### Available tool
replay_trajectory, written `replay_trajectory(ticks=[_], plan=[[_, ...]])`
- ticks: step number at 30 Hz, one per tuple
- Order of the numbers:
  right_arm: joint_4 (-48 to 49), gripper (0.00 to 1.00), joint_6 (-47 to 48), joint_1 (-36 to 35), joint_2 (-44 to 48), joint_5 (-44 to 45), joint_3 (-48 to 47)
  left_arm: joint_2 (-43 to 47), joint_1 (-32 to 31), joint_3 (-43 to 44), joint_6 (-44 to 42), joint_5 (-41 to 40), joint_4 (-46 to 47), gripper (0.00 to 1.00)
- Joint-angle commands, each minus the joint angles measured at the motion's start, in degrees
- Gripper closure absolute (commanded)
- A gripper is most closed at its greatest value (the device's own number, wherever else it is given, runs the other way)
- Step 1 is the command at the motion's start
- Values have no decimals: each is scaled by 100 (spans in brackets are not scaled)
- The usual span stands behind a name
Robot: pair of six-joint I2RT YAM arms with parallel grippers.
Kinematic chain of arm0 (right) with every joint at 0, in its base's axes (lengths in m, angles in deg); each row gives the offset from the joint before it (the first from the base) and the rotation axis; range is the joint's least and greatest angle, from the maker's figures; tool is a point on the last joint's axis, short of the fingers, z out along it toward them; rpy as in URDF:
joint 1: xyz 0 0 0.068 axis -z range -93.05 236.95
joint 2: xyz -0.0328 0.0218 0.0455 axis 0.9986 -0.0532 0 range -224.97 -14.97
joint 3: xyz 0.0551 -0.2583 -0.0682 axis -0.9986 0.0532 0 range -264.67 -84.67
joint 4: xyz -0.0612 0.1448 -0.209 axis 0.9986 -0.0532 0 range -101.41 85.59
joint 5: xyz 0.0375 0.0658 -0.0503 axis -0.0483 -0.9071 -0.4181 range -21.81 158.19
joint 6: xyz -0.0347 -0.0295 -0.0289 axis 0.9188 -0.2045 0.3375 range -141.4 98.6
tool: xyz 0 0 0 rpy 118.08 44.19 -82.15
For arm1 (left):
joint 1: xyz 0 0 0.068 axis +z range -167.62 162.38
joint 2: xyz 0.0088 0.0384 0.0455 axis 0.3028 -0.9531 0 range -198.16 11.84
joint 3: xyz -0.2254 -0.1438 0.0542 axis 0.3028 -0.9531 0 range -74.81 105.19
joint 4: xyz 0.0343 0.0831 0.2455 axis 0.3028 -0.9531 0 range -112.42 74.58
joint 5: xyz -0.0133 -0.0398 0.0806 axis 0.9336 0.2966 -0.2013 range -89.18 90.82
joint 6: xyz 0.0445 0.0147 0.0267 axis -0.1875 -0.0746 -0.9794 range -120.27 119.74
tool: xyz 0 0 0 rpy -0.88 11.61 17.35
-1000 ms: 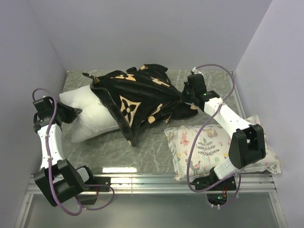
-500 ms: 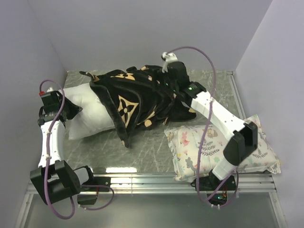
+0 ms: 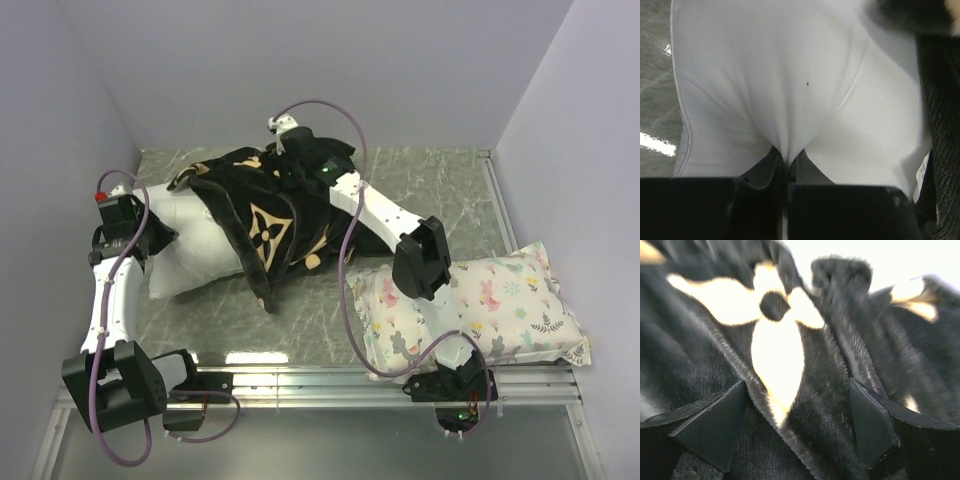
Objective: Remove the pillowcase from the pillow
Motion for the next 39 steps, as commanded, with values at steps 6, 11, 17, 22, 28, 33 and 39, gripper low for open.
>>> replay_trajectory(ticks=[6, 11, 17, 22, 28, 33, 39], plan=[[-545, 92, -52, 5, -95, 1452, -271, 223, -128, 70, 61, -83, 64, 100], [-1037, 100, -1008, 944, 500, 2096, 210, 355, 135, -79, 369, 74, 204, 100], [-634, 100, -2117, 2920, 1836, 686, 2001, 680, 715, -360, 483, -74, 160, 100], [-213, 100, -1961, 2819, 2408, 215, 2593, 655, 742, -343, 720, 170, 388, 100], [52, 100, -1855, 2020, 2629, -93, 2989, 260, 654, 605, 572, 654, 257, 89], [70, 100, -2039, 1694, 2603, 4, 3192, -58, -606, 1930, 308, -674, -533, 3], [131, 84, -2074, 1685, 2630, 83, 3411, 503, -1953, 1419, 658, -1709, -843, 1]])
